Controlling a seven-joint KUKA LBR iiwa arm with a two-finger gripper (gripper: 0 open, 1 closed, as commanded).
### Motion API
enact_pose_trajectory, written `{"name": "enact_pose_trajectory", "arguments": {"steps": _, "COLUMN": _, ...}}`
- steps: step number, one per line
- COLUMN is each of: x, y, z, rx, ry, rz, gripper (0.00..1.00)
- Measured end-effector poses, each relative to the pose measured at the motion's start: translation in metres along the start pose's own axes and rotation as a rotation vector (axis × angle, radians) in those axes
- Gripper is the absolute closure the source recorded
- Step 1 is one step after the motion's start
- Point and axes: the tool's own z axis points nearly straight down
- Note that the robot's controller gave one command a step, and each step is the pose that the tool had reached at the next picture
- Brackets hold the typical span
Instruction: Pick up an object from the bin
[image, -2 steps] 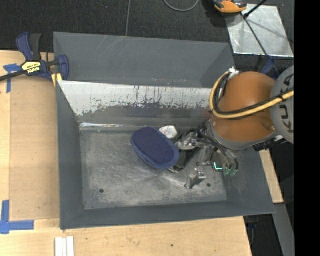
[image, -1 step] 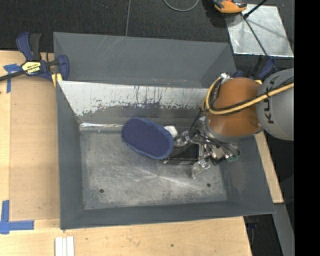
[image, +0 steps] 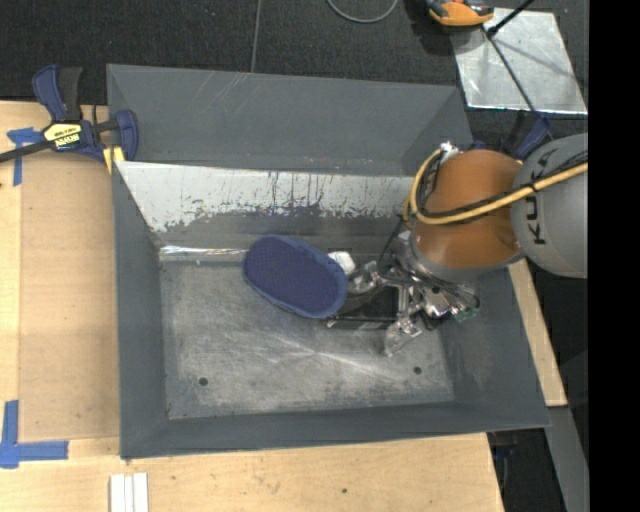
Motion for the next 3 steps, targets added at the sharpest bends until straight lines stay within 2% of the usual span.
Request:
{"name": "enact_pose_trajectory", "arguments": {"steps": 1, "x": -0.0192, "y": -0.015, "z": 0.0049, "rx": -0.002, "ry": 0.007, "rz": -0.275, "gripper": 0.0}}
{"name": "enact_pose_trajectory", "arguments": {"steps": 3, "x": -0.0205, "y": -0.0169, "z": 0.0029, "rx": -0.002, "ry": 0.004, "rz": -0.264, "gripper": 0.0}}
